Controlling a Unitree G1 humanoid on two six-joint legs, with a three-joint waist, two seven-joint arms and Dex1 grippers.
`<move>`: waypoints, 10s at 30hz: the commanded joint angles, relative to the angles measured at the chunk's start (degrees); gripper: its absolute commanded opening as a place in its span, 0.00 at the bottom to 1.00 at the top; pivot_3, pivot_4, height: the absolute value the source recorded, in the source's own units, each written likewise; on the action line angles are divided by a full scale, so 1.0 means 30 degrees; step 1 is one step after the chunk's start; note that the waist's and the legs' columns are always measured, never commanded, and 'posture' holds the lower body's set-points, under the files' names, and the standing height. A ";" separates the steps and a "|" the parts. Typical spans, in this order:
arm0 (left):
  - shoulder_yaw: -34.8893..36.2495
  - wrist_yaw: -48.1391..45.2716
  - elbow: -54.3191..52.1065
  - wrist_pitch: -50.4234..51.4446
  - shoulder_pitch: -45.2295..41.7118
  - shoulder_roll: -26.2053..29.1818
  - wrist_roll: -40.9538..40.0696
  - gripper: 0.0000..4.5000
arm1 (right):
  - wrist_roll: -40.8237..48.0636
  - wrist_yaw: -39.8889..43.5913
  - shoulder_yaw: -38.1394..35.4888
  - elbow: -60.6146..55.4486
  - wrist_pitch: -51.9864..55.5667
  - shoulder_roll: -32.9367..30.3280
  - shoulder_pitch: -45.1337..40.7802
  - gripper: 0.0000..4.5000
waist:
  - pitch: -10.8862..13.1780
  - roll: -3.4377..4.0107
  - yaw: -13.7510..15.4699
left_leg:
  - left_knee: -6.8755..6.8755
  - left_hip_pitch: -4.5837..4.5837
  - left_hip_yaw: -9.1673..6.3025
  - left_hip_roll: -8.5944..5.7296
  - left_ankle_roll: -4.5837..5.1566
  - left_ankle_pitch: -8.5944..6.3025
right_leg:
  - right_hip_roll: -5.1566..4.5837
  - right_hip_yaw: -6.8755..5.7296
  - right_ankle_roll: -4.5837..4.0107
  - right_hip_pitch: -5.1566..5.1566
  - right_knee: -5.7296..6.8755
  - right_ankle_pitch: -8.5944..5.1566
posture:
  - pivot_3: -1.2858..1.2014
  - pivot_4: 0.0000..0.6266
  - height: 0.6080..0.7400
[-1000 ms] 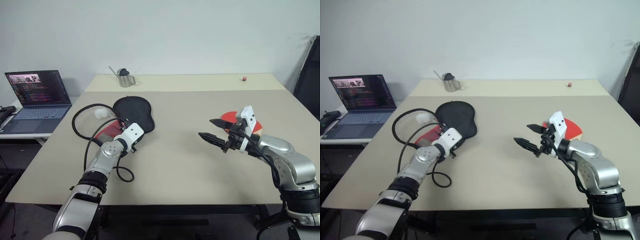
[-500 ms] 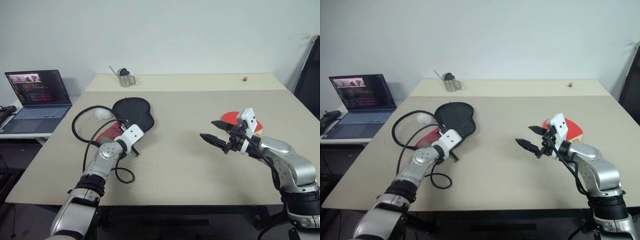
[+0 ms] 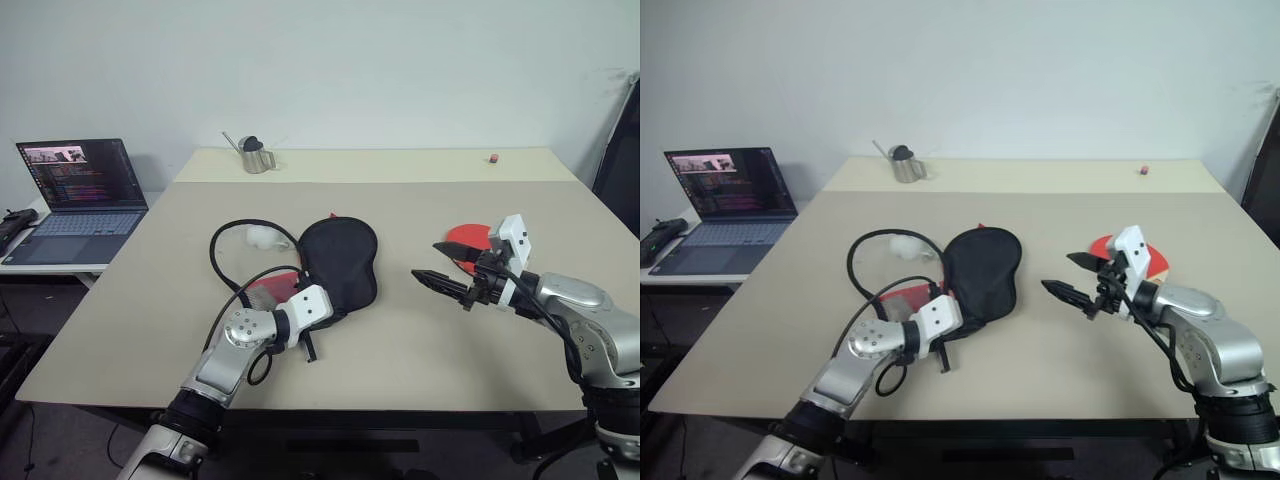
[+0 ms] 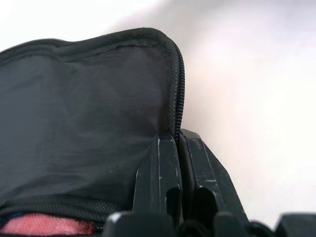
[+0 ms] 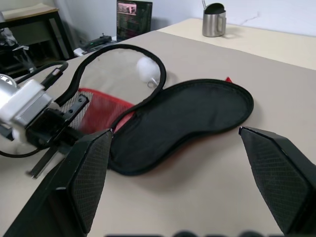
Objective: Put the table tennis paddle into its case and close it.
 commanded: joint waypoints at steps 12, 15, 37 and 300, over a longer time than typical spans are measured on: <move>-0.0794 -0.0846 0.0116 -0.0555 -0.0792 -0.0250 0.0175 0.05 | 0.0554 -0.0611 -0.0712 -0.1517 0.0198 -0.0155 0.0487 1.00 | 0.0000 -0.0001 0.0008 | -0.0001 0.0003 -0.0001 0.0002 0.0002 -0.0001 | 0.0001 -0.0001 0.0000 0.0002 0.0001 0.0000 | 0.52 0.24 1.00; -0.0554 -0.0876 0.0050 -0.0779 -0.0740 0.0045 0.0023 0.23 | 0.0547 -0.0621 -0.0652 -0.1446 0.0187 -0.0149 0.0468 1.00 | 0.0000 0.0000 -0.0001 | -0.0001 0.0004 0.0000 0.0002 0.0002 -0.0001 | 0.0001 0.0001 0.0000 0.0000 0.0004 0.0000 | 0.52 0.24 1.00; 0.8569 0.1880 -0.4854 0.7466 -0.0106 0.1663 -0.8666 0.62 | -0.1675 -0.2225 0.2535 0.3884 0.1974 0.1900 -0.3472 1.00 | 0.0001 0.0000 -0.0075 | -0.0004 0.0010 -0.0006 0.0016 -0.0056 0.0032 | 0.0015 0.0002 -0.0004 -0.0007 0.0008 -0.0001 | 0.52 0.24 1.00; 0.7215 0.1788 -0.5425 0.7598 0.1077 0.4550 -0.8364 0.63 | -0.0074 -0.2162 0.0082 -0.3695 0.6640 0.0482 -0.3594 0.99 | 0.0023 0.0017 -0.0416 | 0.0021 -0.0197 0.0474 0.0117 0.0044 0.0046 | 0.0153 0.0508 -0.0022 -0.0539 0.0272 0.0185 | 0.52 0.24 1.00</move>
